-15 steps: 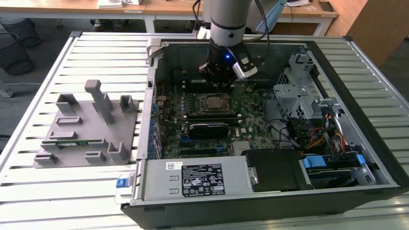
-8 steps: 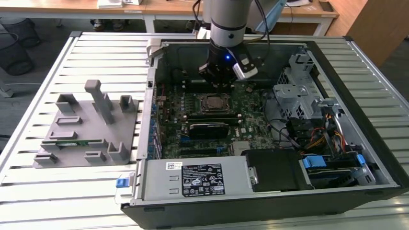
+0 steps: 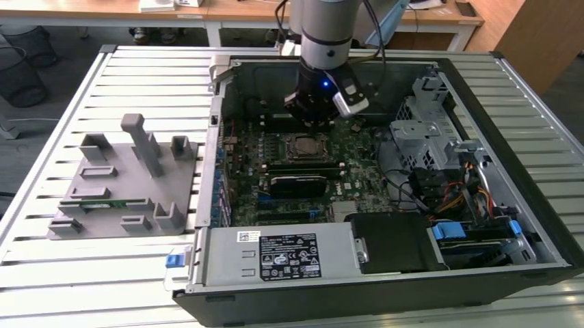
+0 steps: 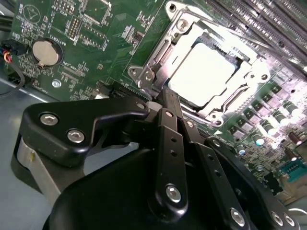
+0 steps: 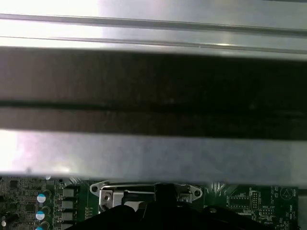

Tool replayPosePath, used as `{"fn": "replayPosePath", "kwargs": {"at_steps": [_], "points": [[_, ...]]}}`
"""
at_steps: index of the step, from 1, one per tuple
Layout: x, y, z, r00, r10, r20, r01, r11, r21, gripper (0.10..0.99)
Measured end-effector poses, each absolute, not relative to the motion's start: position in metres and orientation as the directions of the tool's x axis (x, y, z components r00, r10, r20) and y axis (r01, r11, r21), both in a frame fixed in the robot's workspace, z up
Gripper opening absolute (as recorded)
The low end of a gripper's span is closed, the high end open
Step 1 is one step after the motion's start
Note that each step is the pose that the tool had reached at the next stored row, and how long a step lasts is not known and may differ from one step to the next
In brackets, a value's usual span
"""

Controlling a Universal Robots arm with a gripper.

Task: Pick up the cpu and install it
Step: 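Install the second cpu locking lever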

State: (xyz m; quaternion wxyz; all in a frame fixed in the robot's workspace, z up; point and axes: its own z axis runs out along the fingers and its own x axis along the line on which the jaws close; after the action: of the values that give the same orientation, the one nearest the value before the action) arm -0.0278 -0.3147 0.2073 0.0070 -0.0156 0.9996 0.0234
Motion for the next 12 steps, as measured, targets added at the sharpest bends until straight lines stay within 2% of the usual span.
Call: {"fn": "replayPosePath", "kwargs": {"at_steps": [12], "points": [[-0.028,-0.316,0.232,-0.999,-0.031,-0.015,-0.032,0.998,0.047,0.106]]}}
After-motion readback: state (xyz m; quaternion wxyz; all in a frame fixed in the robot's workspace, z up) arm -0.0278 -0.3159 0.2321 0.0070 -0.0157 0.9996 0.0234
